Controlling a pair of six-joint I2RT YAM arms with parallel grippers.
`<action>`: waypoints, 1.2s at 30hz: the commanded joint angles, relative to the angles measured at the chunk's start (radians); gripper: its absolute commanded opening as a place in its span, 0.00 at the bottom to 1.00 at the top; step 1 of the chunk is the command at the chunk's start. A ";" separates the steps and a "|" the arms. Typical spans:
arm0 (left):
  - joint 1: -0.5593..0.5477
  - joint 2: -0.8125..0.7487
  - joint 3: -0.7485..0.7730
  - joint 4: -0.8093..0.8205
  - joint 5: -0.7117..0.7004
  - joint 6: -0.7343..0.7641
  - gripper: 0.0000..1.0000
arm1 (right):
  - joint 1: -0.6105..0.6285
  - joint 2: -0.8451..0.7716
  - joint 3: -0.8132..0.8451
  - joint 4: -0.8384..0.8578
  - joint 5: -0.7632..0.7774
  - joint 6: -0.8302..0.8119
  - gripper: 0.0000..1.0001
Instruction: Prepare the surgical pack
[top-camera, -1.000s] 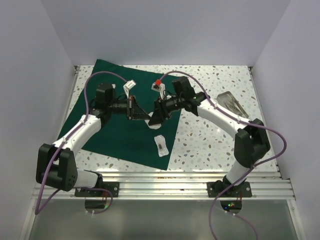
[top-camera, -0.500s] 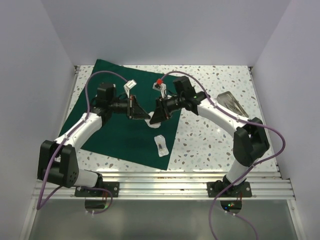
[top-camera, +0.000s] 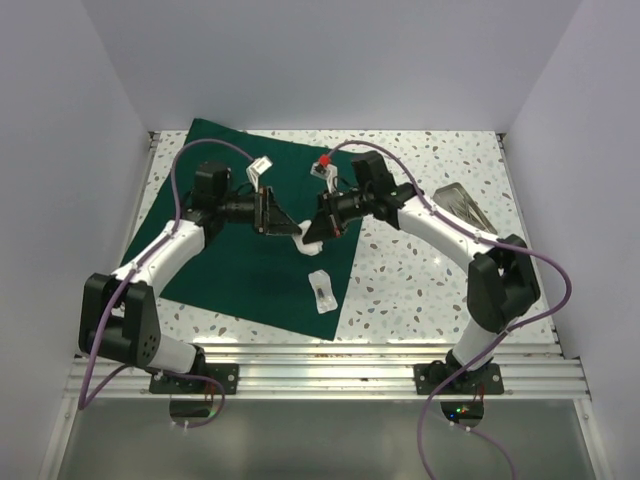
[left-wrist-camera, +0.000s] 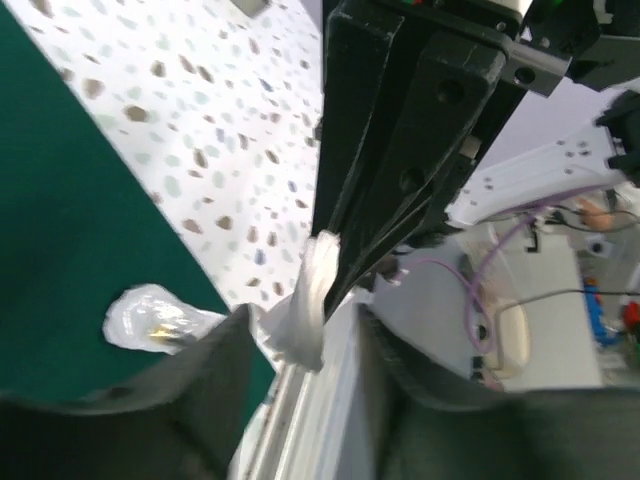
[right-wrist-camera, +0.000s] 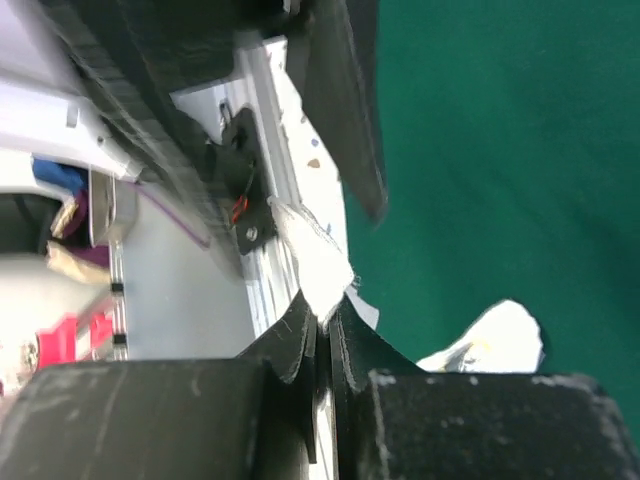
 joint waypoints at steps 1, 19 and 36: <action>0.057 0.014 0.065 -0.086 -0.132 0.050 0.62 | -0.094 -0.009 -0.075 0.128 0.032 0.104 0.00; 0.217 0.138 0.142 -0.312 -0.351 0.124 0.63 | -0.703 -0.049 -0.252 0.549 0.713 0.671 0.00; 0.229 0.204 0.139 -0.285 -0.297 0.118 0.61 | -0.815 0.190 -0.319 0.861 0.729 0.890 0.00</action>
